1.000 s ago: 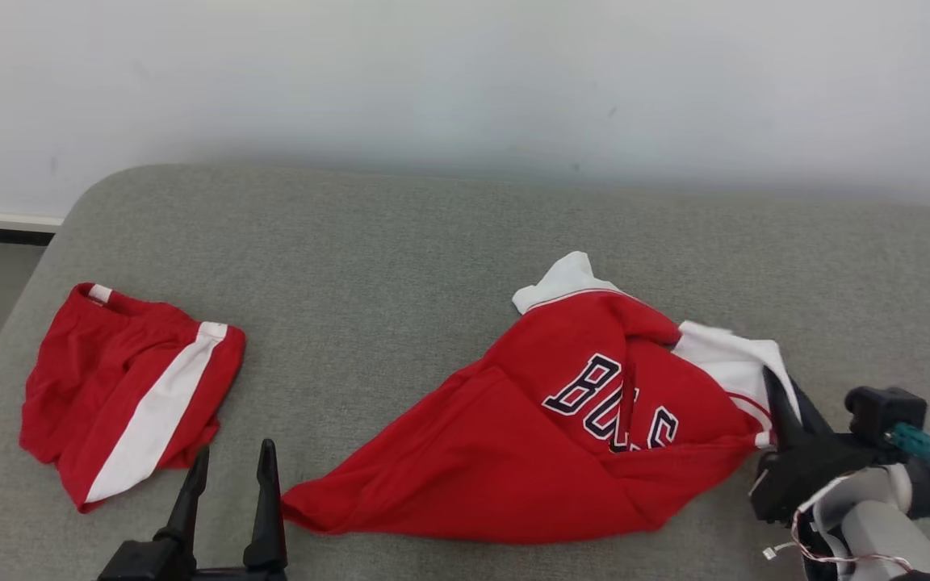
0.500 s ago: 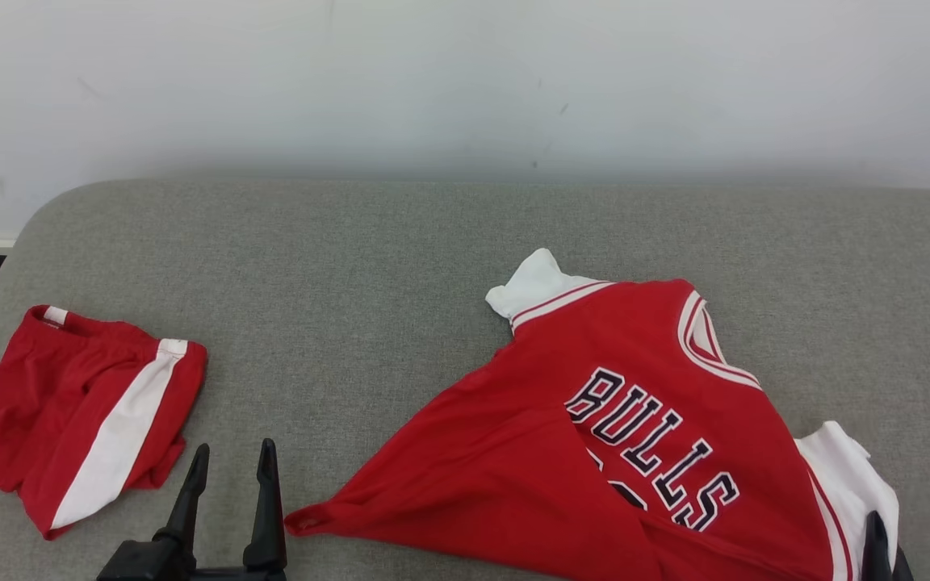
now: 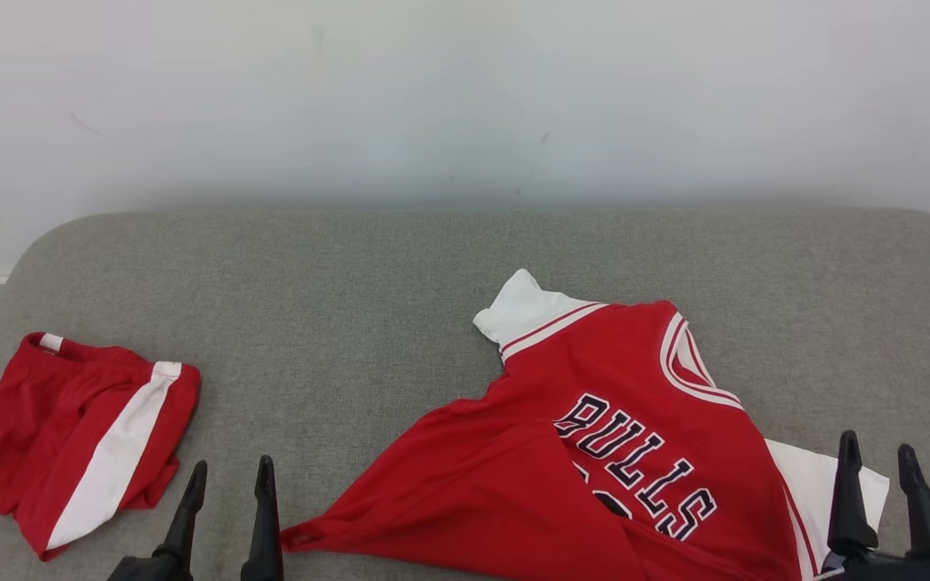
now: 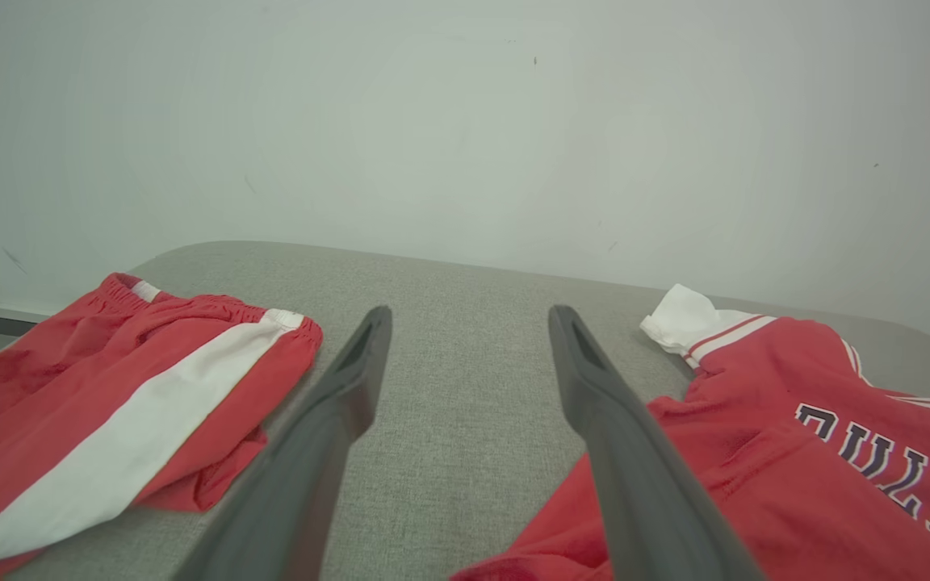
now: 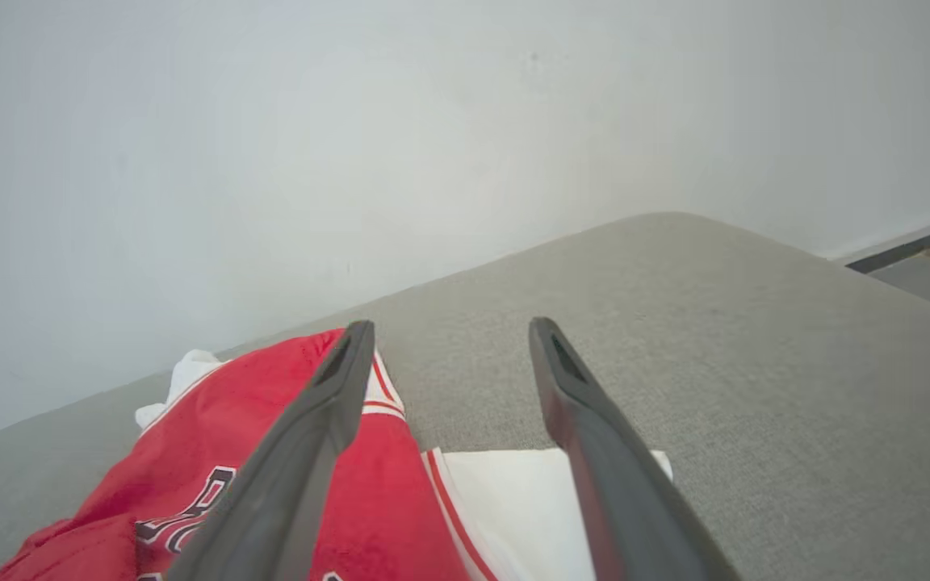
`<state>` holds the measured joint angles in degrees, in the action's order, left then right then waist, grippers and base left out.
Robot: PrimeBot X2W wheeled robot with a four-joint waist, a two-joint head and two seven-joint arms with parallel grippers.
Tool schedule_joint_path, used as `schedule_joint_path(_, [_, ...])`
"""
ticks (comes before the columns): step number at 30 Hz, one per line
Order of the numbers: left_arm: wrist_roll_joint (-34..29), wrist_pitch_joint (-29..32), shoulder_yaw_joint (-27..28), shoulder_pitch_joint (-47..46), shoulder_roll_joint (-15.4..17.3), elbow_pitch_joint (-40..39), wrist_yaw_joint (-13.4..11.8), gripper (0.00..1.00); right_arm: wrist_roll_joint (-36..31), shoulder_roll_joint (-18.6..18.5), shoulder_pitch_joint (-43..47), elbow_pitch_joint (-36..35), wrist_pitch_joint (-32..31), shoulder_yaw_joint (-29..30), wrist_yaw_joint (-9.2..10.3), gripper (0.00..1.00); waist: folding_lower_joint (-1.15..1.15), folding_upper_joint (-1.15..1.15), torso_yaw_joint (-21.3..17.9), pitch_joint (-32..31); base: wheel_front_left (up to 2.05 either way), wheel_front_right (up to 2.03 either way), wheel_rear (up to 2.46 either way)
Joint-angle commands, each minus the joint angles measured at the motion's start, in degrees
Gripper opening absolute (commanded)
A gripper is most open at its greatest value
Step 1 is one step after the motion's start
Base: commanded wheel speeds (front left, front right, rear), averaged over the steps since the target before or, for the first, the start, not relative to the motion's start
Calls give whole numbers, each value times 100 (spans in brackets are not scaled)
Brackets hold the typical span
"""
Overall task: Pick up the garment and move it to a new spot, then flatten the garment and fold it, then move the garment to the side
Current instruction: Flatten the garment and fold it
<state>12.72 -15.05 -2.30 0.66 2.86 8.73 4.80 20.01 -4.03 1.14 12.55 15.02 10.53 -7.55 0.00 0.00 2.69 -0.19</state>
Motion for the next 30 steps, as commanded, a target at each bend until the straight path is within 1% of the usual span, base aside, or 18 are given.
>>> schedule_joint_path(1, [-48,-20,10,68,3,-15,5,100,-96,-51,-5,-109,14,-113,11,100,0,0,-16,-46,0,0,0])
schedule_joint_path(7, [-76,-20,9,120,3,-20,19,100,-207,-158,27,-365,13,-550,11,100,0,0,2,-108,0,0,0])
schedule_joint_path(15, [-75,-20,27,123,3,-21,34,100,-235,-228,46,-149,6,-892,11,100,0,0,89,-119,0,0,0])
schedule_joint_path(20, [-60,-20,-12,58,4,-9,44,100,-240,-512,-441,195,-239,-1085,11,100,0,0,170,-46,0,0,0])
schedule_joint_path(25, [-11,-20,-76,-59,3,9,56,100,-146,-851,-1253,666,-554,-1296,11,100,0,0,349,123,0,0,0])
schedule_joint_path(30, [80,-20,-186,-195,3,33,31,100,-182,-1195,-2045,1348,-845,-1463,11,100,0,0,608,388,0,0,0])
